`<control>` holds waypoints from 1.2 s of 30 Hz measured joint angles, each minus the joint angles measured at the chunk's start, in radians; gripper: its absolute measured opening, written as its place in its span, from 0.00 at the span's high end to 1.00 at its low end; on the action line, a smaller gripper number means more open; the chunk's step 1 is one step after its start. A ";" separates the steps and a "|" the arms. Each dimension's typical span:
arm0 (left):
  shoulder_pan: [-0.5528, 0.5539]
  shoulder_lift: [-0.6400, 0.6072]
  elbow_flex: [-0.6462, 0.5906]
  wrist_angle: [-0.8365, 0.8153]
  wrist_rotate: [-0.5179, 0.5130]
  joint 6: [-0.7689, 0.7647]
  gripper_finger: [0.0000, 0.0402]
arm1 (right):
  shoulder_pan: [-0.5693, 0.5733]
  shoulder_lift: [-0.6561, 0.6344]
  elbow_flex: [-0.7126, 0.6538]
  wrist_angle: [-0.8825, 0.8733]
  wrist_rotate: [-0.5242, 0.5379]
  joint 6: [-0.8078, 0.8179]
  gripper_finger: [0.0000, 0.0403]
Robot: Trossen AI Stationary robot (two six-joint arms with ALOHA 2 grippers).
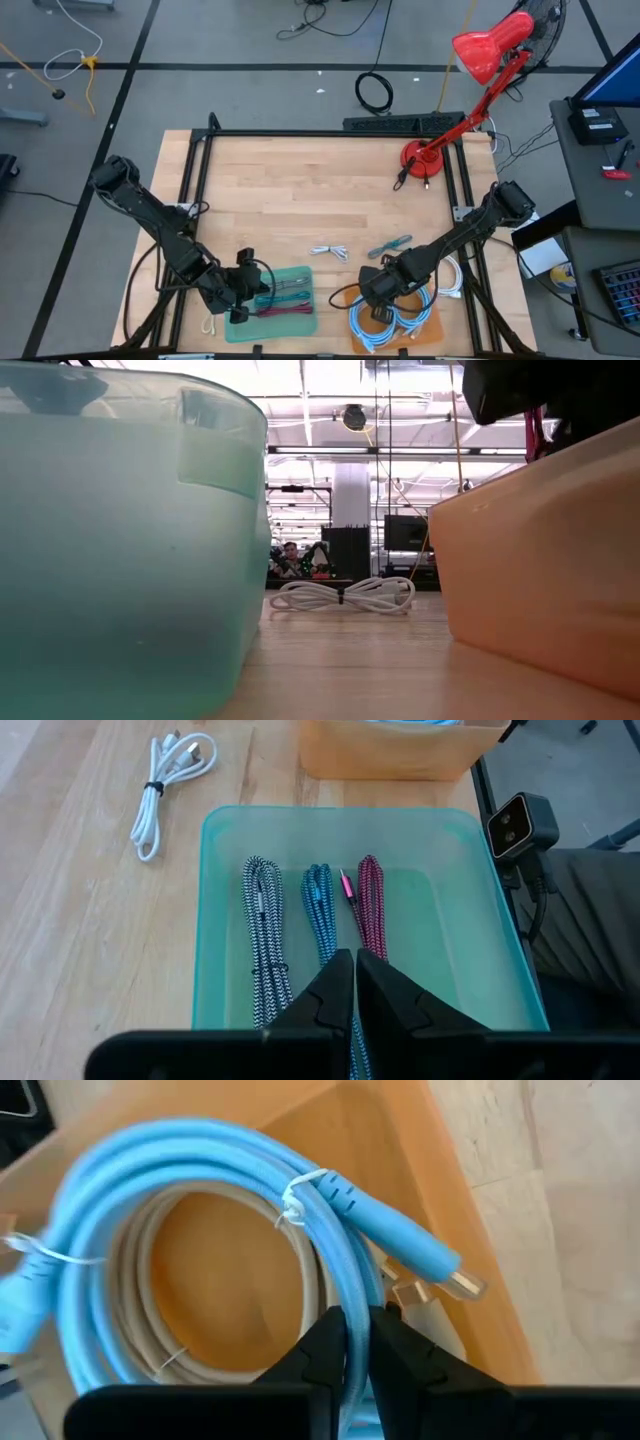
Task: Pick & Place USB Port
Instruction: Put the light blue HDMI cable into the orange bin
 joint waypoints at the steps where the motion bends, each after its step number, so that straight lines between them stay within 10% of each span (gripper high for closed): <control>1: 0.000 0.000 0.000 0.000 0.000 0.000 0.95 | 0.000 -0.007 0.000 0.000 0.002 0.001 0.91; 20: 0.000 0.000 0.000 0.001 0.000 -0.007 0.95 | 0.005 -0.030 0.000 0.045 -0.031 0.030 0.83; 36: 0.000 0.000 0.000 -0.004 0.000 -0.014 0.95 | 0.132 -0.117 0.000 -0.085 -0.029 0.264 0.98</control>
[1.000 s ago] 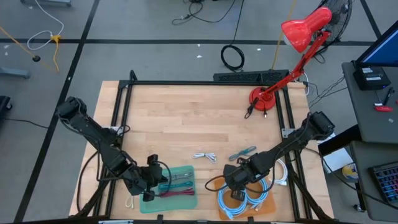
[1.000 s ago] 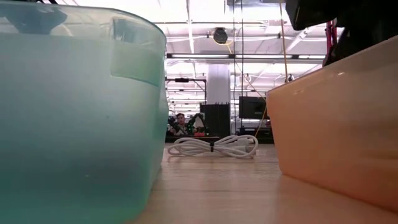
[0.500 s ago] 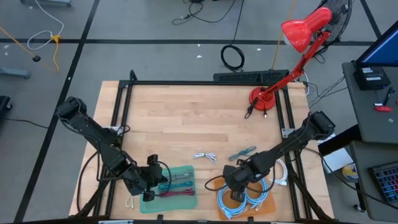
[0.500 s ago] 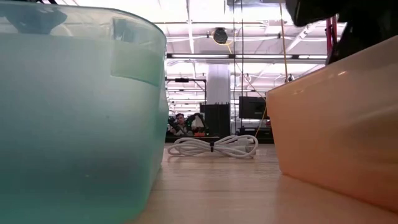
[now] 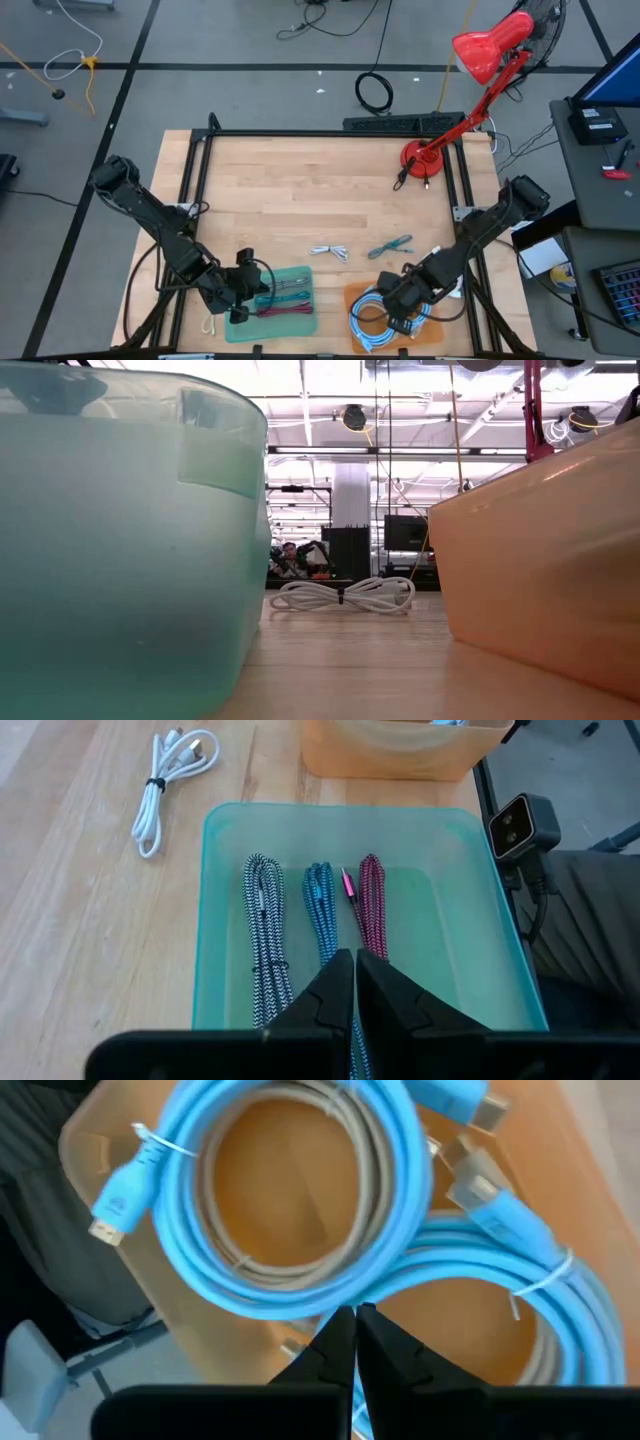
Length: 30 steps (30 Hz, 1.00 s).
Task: Pick & Place USB Port
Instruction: Put the light blue HDMI cable into the orange bin
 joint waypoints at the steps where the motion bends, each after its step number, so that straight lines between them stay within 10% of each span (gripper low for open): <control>1: 0.000 0.000 0.000 0.000 0.000 -0.001 0.95 | 0.002 0.000 0.000 -0.001 0.001 0.000 0.99; 30: 0.000 0.000 0.000 -0.002 -0.001 -0.001 0.95 | -0.037 0.100 0.000 0.152 -0.053 -0.096 1.00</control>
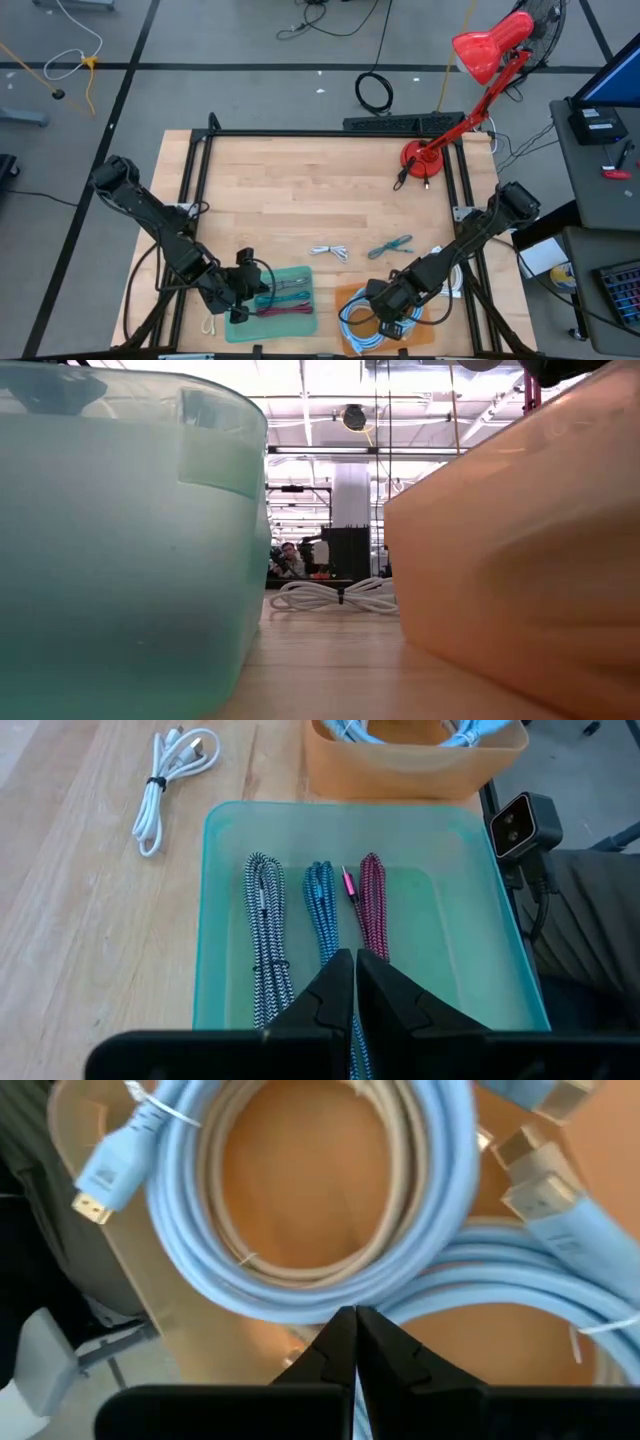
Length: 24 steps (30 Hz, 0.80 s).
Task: Pick & Place USB Port
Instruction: Put the light blue HDMI cable into the orange bin
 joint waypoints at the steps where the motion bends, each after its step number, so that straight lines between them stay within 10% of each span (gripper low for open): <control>1: 0.000 0.000 0.000 0.000 0.000 0.001 0.95 | -0.001 0.000 0.000 -0.011 0.001 0.000 1.00; 24: 0.000 0.000 0.000 0.000 0.006 0.000 0.95 | -0.006 0.000 0.000 -0.008 -0.002 0.009 1.00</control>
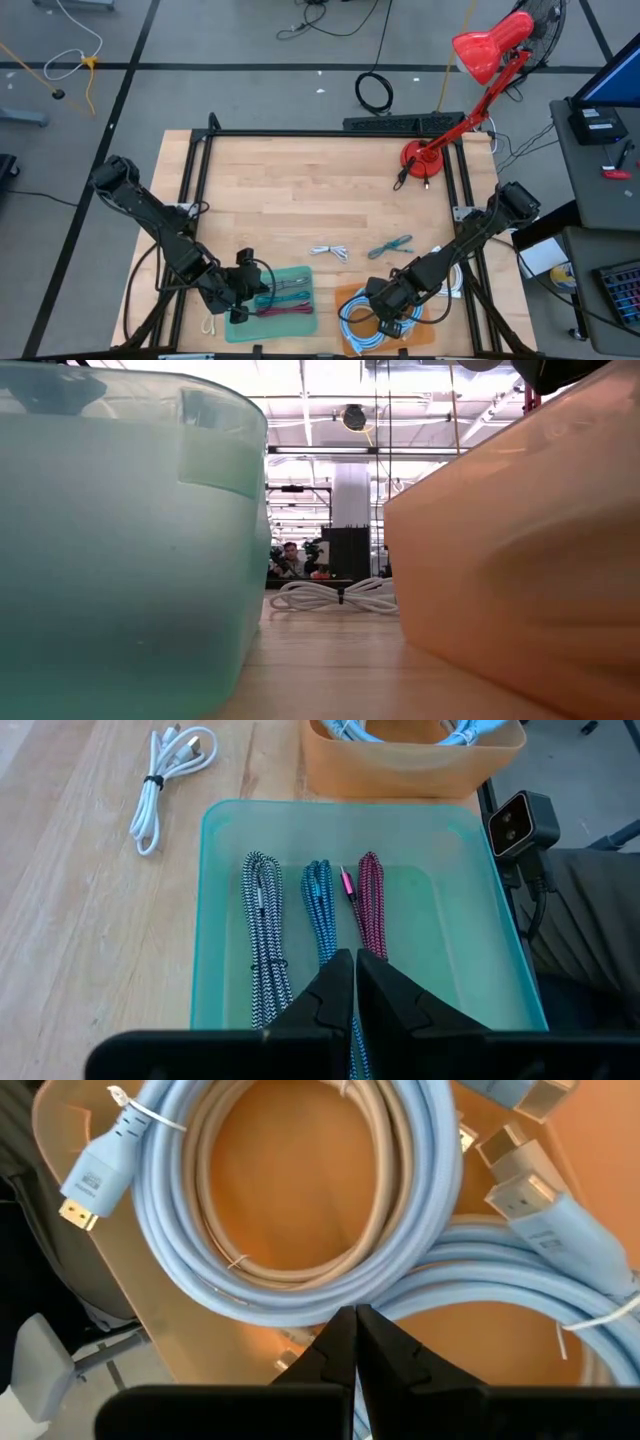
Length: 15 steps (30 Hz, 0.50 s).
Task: Pick & Place USB Port
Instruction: Put the light blue HDMI cable into the orange bin
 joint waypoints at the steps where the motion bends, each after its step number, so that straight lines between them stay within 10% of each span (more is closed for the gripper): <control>1: 0.000 0.000 0.000 0.000 0.000 0.000 0.95 | 0.000 0.000 0.000 0.005 -0.004 -0.001 1.00; 15: 0.000 0.000 0.000 0.000 0.001 -0.001 0.95 | -0.008 0.000 0.027 -0.009 0.004 -0.042 1.00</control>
